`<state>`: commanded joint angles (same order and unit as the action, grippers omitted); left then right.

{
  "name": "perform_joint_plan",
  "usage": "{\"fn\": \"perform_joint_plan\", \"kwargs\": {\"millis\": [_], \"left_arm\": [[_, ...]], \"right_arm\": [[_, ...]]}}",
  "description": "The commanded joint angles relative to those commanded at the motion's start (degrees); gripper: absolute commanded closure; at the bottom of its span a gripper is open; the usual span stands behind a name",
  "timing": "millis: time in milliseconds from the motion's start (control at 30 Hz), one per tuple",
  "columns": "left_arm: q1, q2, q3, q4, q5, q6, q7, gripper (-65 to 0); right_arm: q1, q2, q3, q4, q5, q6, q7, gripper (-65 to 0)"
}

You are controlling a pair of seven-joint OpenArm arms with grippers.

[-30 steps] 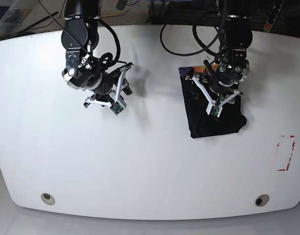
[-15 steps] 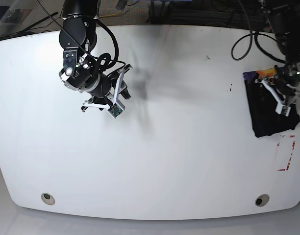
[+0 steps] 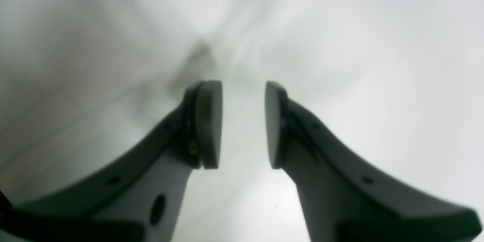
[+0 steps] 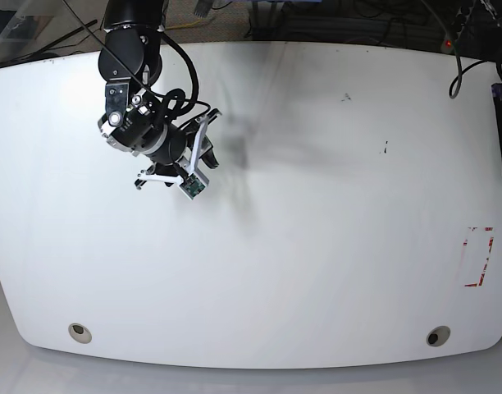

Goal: Fold the T-shirt properly

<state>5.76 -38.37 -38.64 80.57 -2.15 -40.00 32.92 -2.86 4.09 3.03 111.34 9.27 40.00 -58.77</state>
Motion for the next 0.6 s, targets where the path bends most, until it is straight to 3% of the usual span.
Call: {"fn": "perform_joint_plan", "kwargs": {"millis": [200,300,400,600], "left_arm": [[-0.2,8.8,0.6,13.6,0.4,0.0,-1.7,-40.1],[-0.1,13.6,5.0,19.3,0.4,5.6,-5.7,-40.3],[0.1,16.0,10.0,20.7,0.4,8.9,-10.7,-40.3],[2.5,25.5,16.2,20.0,3.3,19.8,-23.9,-40.3]], "right_arm": [[0.4,2.9,-0.1,-2.5,-0.1,0.00,7.1,-17.4],[1.0,4.3,0.1,-6.3,-0.8,0.00,13.7,-17.4],[2.1,5.1,0.0,-9.5,-4.8,0.00,20.2,-17.4],[3.7,4.1,0.1,-18.5,-18.7,0.00,37.7,-17.4]]}}
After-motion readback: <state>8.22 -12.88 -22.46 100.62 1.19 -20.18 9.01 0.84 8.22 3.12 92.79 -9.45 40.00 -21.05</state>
